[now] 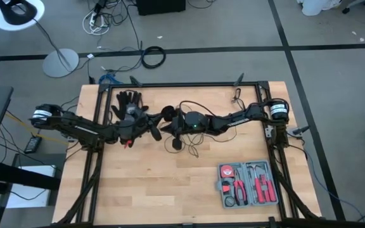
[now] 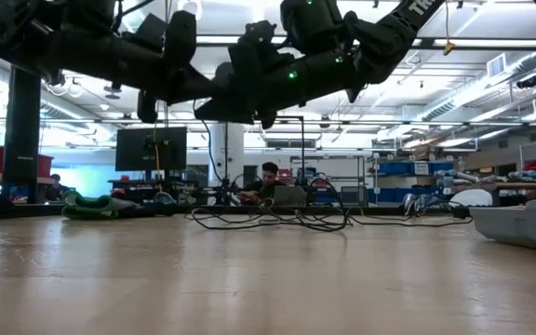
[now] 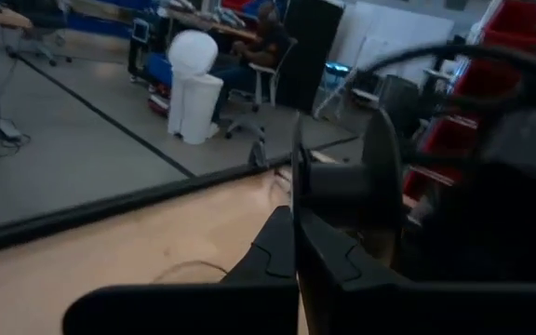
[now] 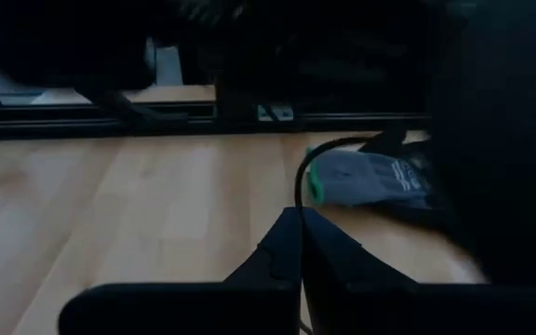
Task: Coil cords
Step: Coil the black wire
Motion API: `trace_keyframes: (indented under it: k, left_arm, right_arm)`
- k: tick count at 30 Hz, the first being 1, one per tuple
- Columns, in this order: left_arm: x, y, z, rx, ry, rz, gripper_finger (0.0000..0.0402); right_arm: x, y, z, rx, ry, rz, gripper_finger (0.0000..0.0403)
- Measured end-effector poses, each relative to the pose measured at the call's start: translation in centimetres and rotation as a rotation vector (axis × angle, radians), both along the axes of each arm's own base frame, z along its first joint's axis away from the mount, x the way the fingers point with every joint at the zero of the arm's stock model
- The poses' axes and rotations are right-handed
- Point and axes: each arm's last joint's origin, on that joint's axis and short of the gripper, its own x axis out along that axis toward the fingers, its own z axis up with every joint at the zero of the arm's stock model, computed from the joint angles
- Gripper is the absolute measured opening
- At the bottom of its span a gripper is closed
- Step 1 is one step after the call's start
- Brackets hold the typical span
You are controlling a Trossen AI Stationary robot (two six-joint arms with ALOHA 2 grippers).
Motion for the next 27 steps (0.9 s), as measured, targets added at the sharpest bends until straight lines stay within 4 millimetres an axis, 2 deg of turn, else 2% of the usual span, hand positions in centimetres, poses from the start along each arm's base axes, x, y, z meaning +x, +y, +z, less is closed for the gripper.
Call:
trace_keyframes:
  k: [8, 15, 21, 27]
  left_arm:
    - [0.1, 0.0, -0.2, 0.002, 0.008, 0.008, 0.0000]
    - [0.0, 0.0, 1.1, 0.038, -0.093, 0.008, 0.0000]
    - [0.1, 0.0, 0.6, 0.025, -0.048, -0.019, 0.0000]
    - [0.1, 0.0, 0.3, 0.027, -0.010, -0.009, 0.0000]
  right_arm:
    - [0.0, -0.4, -0.1, 0.008, 0.013, -0.012, 0.0000]
    - [-0.4, -0.4, -1.3, 0.025, 0.142, -0.059, 0.0000]
    - [-0.1, -0.6, -0.3, -0.007, 0.035, -0.072, 0.0000]
    - [-0.1, -0.7, 0.0, -0.005, 0.000, -0.068, 0.0000]
